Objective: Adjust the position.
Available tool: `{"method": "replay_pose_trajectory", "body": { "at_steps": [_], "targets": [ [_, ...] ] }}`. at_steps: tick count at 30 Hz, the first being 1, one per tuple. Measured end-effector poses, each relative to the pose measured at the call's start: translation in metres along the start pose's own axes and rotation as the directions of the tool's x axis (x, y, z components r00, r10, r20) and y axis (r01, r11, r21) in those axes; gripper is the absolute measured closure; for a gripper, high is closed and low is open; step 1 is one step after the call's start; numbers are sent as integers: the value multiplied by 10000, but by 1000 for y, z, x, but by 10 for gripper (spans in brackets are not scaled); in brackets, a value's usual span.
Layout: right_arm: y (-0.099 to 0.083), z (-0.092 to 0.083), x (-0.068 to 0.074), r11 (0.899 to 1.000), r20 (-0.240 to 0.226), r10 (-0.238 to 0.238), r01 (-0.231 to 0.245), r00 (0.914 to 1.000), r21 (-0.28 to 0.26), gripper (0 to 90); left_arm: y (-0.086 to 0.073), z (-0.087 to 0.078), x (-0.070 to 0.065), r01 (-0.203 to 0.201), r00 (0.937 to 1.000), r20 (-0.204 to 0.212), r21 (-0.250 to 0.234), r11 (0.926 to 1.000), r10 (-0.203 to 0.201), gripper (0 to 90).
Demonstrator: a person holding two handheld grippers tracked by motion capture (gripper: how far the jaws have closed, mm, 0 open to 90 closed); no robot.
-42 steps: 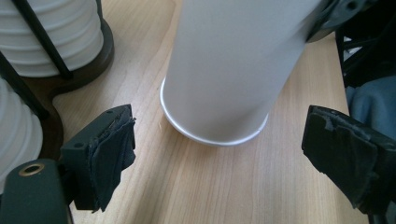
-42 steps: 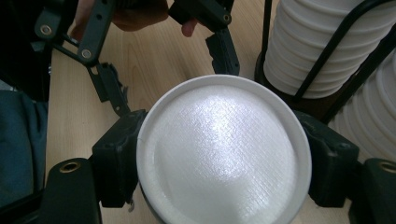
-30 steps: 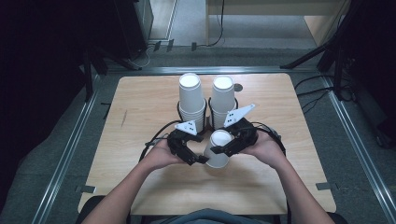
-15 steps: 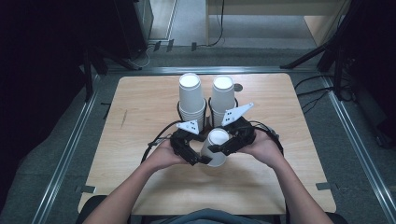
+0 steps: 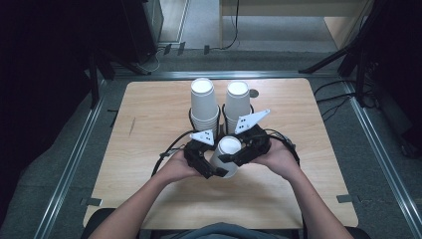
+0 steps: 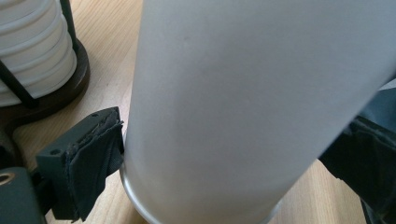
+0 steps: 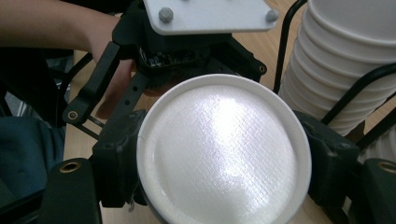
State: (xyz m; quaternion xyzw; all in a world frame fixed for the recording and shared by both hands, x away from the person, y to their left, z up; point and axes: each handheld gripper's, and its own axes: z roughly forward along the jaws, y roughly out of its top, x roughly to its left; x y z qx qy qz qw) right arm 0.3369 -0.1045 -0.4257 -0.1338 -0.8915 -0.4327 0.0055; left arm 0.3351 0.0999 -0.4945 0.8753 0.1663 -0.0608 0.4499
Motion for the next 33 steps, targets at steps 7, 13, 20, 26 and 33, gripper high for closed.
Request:
{"method": "replay_pose_trajectory", "body": {
  "at_steps": [7,13,20,26,33],
  "targets": [
    [5,0,5,9997,-171,-101,98,9998,-204,258,1,0,-2,-156,9999,-41,-259,9995,155,17],
    [4,-1,2,9993,-382,123,-136,9992,-343,259,1,-5,-7,-754,9969,-235,-323,9966,746,114],
    [0,2,-3,9980,-772,617,-626,9951,-92,222,3,-6,-8,-666,9978,-20,216,9975,666,170],
    [-5,2,-5,9976,-734,652,-632,9952,285,132,3,-18,-5,-244,9997,107,474,9986,240,171],
    [-13,-1,-4,9987,-777,335,-304,9964,406,140,5,-30,-3,-109,9999,-119,672,9977,118,169]
  ]
}}
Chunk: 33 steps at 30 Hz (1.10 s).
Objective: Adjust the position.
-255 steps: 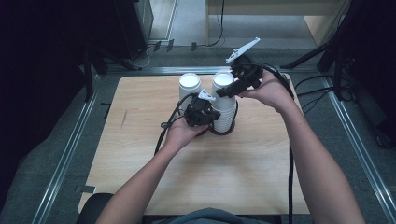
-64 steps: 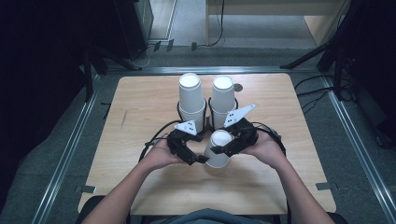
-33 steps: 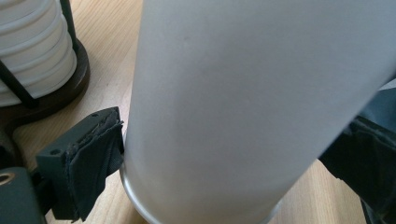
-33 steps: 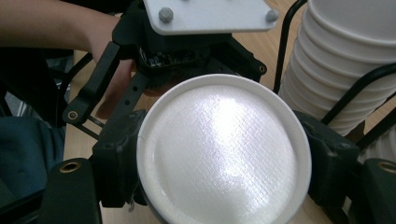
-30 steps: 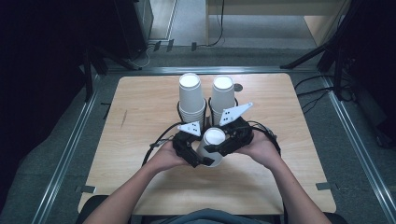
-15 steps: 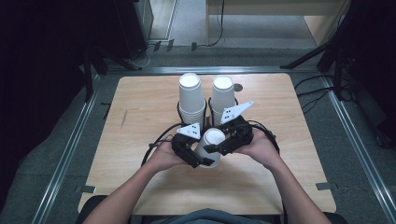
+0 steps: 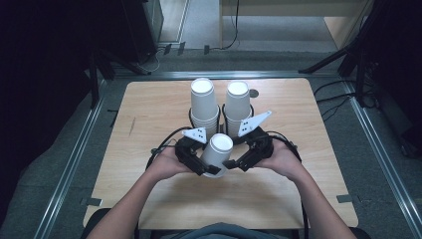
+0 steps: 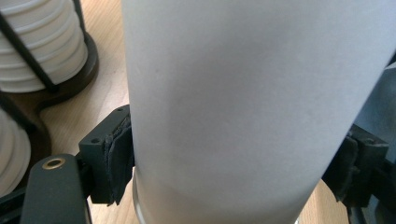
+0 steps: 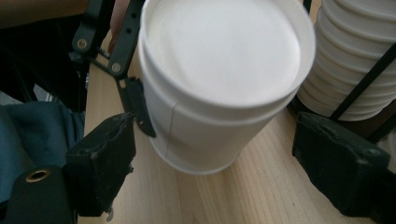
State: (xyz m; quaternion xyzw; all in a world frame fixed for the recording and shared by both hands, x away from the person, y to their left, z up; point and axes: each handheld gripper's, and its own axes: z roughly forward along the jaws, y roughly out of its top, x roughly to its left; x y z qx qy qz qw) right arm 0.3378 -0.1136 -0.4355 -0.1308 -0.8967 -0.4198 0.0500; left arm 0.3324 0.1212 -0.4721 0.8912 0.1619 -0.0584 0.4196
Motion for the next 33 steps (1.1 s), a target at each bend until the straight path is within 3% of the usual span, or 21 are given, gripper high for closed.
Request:
{"method": "replay_pose_trajectory", "body": {
  "at_steps": [2,7,16,24,31,33],
  "targets": [
    [-2,0,0,9998,119,-191,191,9997,0,141,1,-2,2,68,9999,-86,141,9999,-67,168],
    [-8,0,-3,9999,270,-115,114,9996,40,143,3,-7,4,208,9996,-189,486,9986,-199,168],
    [-15,1,-8,9990,502,-383,371,9980,251,152,11,-15,6,-118,9974,-685,1539,9880,225,168],
    [-15,3,-9,9991,563,-368,354,9977,253,155,20,-13,9,-345,9966,-629,2688,9626,533,168],
    [-15,3,-9,9987,655,-452,435,9968,269,158,30,-6,10,-695,9940,-551,3454,9359,942,168],
    [-16,2,-9,9989,638,-412,396,9971,247,160,33,-3,10,-851,9922,-531,3745,9233,1130,168]
  ]
}}
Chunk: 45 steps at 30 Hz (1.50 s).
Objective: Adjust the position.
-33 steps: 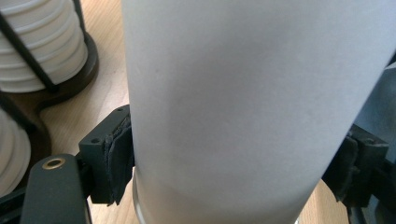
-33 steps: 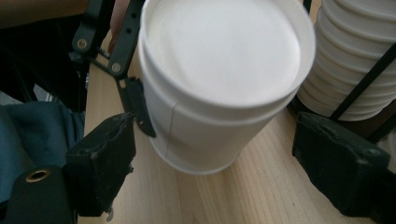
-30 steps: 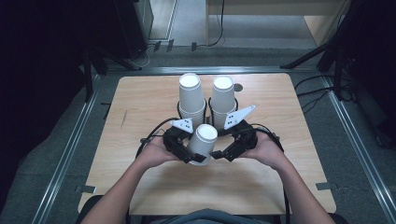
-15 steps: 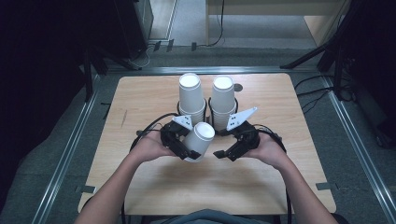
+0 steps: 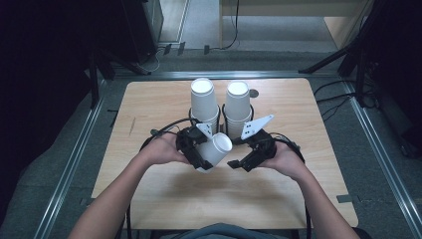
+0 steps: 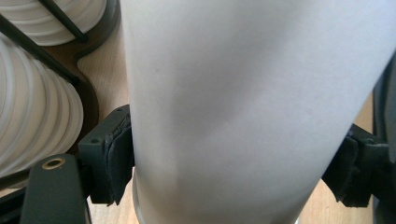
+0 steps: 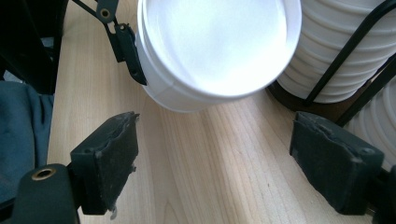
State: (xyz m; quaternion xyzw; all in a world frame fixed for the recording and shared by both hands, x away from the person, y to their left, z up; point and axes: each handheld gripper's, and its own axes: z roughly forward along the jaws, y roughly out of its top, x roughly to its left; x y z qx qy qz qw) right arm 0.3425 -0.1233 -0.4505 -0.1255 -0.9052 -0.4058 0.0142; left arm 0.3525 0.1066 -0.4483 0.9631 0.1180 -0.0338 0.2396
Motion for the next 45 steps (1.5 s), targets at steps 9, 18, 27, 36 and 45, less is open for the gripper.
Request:
{"method": "replay_pose_trajectory", "body": {
  "at_steps": [9,18,27,36,45],
  "targets": [
    [0,3,-1,10000,-55,-49,49,10000,33,160,7,12,4,-469,9989,78,809,9956,465,168],
    [3,10,1,9998,-180,-129,132,9998,159,160,17,24,0,-1033,9938,529,1107,9885,980,168],
    [8,22,5,9983,-573,-299,328,9979,491,201,21,29,-6,-1381,9883,801,1120,9841,1296,164],
    [10,23,7,9978,-590,-454,481,9972,462,243,21,27,-7,-1581,9859,730,1084,9815,1507,145],
    [9,15,6,9986,-530,-354,374,9980,361,241,14,19,-2,-1232,9915,423,18,9924,1230,13]
  ]
}}
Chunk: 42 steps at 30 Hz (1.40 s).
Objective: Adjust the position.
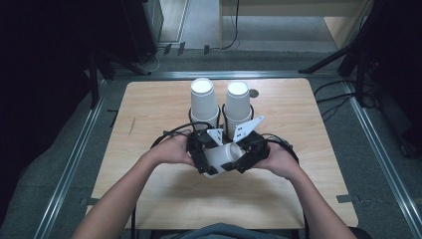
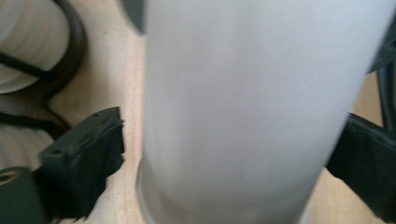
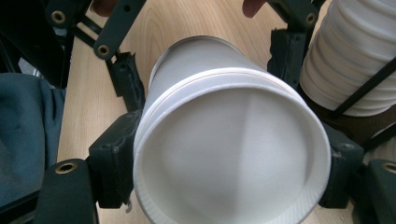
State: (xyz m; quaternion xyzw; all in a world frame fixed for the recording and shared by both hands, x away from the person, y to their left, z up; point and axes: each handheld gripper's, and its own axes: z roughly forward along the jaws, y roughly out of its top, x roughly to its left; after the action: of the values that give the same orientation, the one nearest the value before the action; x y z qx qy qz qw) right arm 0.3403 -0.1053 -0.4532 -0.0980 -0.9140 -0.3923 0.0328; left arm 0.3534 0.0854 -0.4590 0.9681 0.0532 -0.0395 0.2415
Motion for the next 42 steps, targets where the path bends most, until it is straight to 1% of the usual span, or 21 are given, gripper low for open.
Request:
{"method": "replay_pose_trajectory", "body": {
  "at_steps": [1,2,3,4,6,7,10,11,13,16,20,23,25,27,29,34,37,38,40,41,42],
  "targets": [
    [0,-1,0,10000,15,-7,7,10000,1,240,-2,0,0,-94,9999,-39,-170,9998,94,1],
    [-1,-2,0,10000,13,9,-9,10000,-30,240,-3,-1,0,-43,10000,-42,-277,9996,42,0],
    [-1,-3,0,10000,2,20,-20,10000,-33,240,-5,-1,0,48,10000,82,-409,9992,-45,0],
    [-2,-3,0,10000,-42,-34,34,10000,-29,240,-7,-1,0,51,9999,104,-574,9983,-45,0],
    [-3,-5,2,10000,1,-48,48,10000,-65,240,-11,-2,-1,-50,10000,1,-925,9957,50,0],
    [-3,-5,2,9999,65,-68,68,10000,-92,239,-12,-3,-2,-31,10000,-82,-1049,9945,23,0],
    [-4,-8,2,9999,121,-77,78,9999,-149,239,-15,-5,-2,206,9998,-34,-1426,9896,-213,0],
    [-5,-9,2,9999,102,-5,7,9999,-162,239,-16,-5,-2,264,9996,-47,-1493,9884,-274,0],
    [-6,-12,1,9997,217,6,-1,9998,-225,239,-18,-6,-3,408,9990,-89,-1760,9835,-431,0],
    [-8,-15,0,9996,194,91,-85,9998,-284,239,-21,-5,-3,707,9974,31,-2158,9739,-717,0],
    [-10,-19,-2,9993,192,149,-142,9997,-344,239,-25,-4,-4,995,9947,8,-2448,9644,-1024,0],
    [-9,-20,-1,9990,180,154,-147,9997,-421,239,-28,-5,-4,1327,9910,203,-2849,9493,-1324,0],
    [-9,-21,0,9985,143,129,-121,9998,-525,239,-30,-4,-4,1434,9895,240,-3033,9420,-1429,0],
    [-7,-22,0,9979,116,111,-103,9999,-645,239,-32,-2,-5,1467,9889,239,-3019,9420,-1464,0],
    [-6,-24,1,9972,125,143,-133,9998,-732,239,-33,0,-5,1485,9886,234,-3092,9393,-1486,0],
    [-3,-28,1,9945,25,128,-125,9999,-1036,239,-34,3,-6,1490,9885,232,-3169,9367,-1494,0],
    [-1,-31,2,9924,-48,114,-119,9999,-1226,239,-33,3,-7,1511,9883,314,-3283,9324,-1491,0],
    [-1,-32,2,9915,-83,97,-107,9999,-1299,239,-33,3,-8,1525,9881,333,-3378,9288,-1501,0],
    [-1,-33,3,9904,-96,114,-127,9999,-1374,239,-33,1,-9,1421,9896,298,-3523,9250,-1407,21],
    [-1,-33,3,9901,-109,115,-129,9999,-1397,239,-33,1,-10,1382,9901,269,-3636,9212,-1379,40],
    [-1,-33,2,9899,-89,150,-161,9998,-1412,239,-33,0,-10,1347,9905,237,-3683,9199,-1355,61]
  ]
}}
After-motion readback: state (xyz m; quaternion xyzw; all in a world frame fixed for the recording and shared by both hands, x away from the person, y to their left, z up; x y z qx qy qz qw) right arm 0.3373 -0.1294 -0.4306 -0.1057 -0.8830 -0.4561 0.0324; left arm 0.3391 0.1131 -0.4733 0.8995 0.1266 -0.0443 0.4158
